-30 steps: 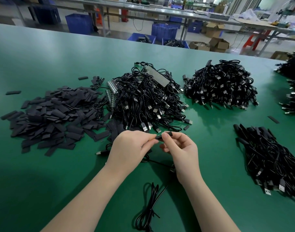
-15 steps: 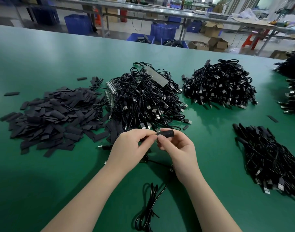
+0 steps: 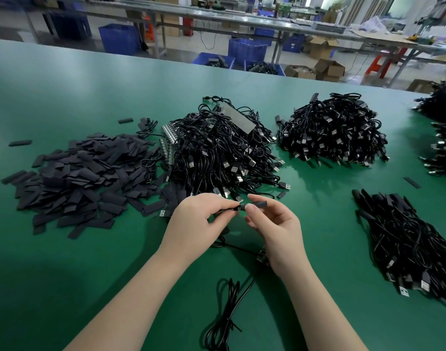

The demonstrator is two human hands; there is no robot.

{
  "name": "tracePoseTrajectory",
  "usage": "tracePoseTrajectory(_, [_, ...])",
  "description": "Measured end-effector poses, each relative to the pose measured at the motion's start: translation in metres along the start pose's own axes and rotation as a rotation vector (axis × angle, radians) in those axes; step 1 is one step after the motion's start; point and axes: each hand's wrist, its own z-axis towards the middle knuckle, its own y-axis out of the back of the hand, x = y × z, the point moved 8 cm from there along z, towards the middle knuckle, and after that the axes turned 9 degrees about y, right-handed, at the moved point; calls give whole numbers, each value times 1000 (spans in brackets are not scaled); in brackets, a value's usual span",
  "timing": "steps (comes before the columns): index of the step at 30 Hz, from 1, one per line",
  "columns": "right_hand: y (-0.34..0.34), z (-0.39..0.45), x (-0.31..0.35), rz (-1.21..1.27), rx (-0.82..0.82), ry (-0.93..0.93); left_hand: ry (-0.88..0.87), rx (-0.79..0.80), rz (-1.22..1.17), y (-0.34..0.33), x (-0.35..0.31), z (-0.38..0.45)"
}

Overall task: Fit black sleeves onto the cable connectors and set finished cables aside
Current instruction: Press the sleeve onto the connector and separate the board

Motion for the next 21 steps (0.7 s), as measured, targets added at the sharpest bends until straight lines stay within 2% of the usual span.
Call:
tracePoseTrajectory(11, [0,-3,-3,137,-117,-24,-104,-46,86,1,-6,-2])
tracePoseTrajectory(21, [-5,-6,-6,145,-83,-52,-136,-51,78,-3,-13,-6])
